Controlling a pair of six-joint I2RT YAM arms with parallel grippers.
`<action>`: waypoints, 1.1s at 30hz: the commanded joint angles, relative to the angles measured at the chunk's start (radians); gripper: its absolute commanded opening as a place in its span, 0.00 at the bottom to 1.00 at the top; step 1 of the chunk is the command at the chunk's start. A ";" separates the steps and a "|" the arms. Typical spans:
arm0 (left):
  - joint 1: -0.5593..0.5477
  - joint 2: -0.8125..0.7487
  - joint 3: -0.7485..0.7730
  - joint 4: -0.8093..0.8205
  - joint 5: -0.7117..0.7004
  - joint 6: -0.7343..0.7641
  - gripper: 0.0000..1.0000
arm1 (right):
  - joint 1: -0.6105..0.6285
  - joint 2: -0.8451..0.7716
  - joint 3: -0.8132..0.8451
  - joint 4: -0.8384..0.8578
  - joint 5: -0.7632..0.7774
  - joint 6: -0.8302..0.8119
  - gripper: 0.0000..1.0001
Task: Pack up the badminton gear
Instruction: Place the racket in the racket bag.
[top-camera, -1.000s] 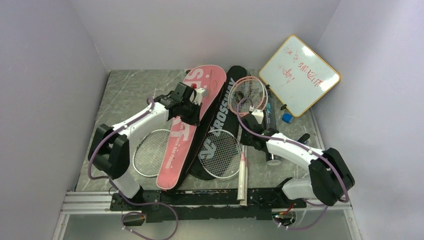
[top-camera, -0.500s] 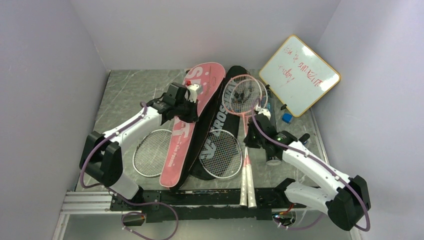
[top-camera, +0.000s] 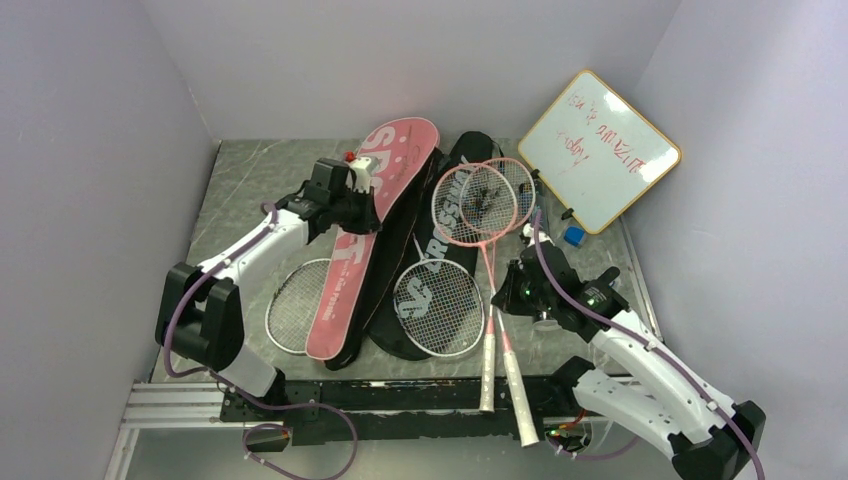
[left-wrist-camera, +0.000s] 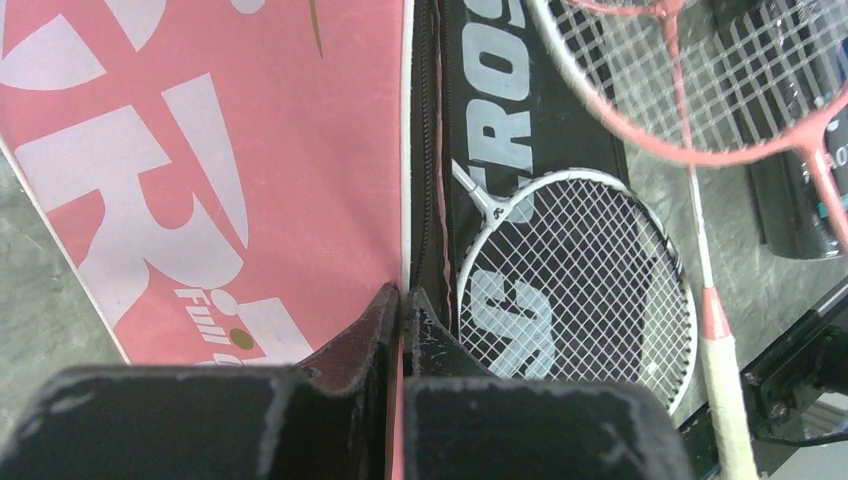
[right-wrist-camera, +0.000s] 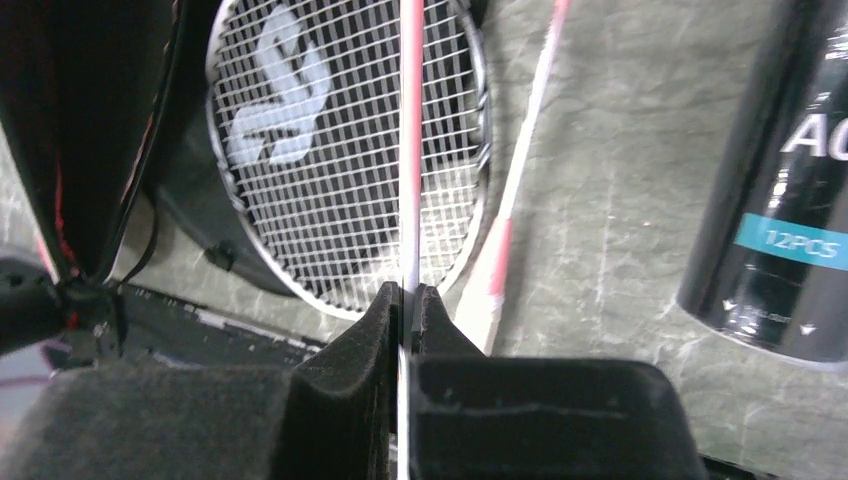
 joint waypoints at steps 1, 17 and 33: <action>0.026 -0.058 -0.001 0.078 0.063 -0.031 0.05 | 0.006 0.000 0.016 0.033 -0.187 -0.044 0.00; 0.041 -0.020 -0.001 0.089 0.228 -0.035 0.05 | 0.252 0.116 0.030 0.162 -0.144 0.011 0.00; -0.005 -0.047 -0.021 0.045 0.279 0.006 0.05 | 0.297 0.478 0.168 0.439 0.095 0.102 0.00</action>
